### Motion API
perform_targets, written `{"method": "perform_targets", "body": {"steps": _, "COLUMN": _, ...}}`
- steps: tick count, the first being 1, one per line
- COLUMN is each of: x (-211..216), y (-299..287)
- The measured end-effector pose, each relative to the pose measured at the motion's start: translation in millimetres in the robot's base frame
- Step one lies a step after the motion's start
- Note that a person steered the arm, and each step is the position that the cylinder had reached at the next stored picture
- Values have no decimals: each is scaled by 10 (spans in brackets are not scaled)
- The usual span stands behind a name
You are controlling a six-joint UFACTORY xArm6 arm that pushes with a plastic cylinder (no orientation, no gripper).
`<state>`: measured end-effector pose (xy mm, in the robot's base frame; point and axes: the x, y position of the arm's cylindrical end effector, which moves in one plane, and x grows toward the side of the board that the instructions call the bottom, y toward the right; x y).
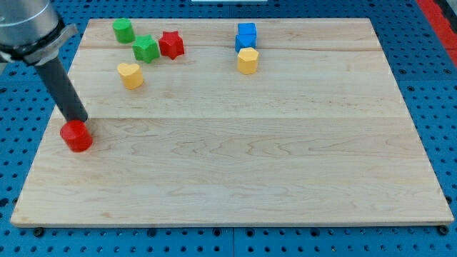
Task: Point your arm at the red circle
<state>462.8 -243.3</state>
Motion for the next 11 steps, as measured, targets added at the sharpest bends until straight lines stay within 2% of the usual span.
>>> {"method": "perform_targets", "body": {"steps": 3, "x": 801, "y": -4}}
{"method": "perform_targets", "body": {"steps": 4, "x": 779, "y": -4}}
{"method": "perform_targets", "body": {"steps": 5, "x": 576, "y": 142}}
{"method": "perform_targets", "body": {"steps": 6, "x": 631, "y": 839}}
{"method": "perform_targets", "body": {"steps": 7, "x": 1052, "y": 1042}}
{"method": "perform_targets", "body": {"steps": 8, "x": 1502, "y": 806}}
{"method": "perform_targets", "body": {"steps": 11, "x": 1347, "y": 560}}
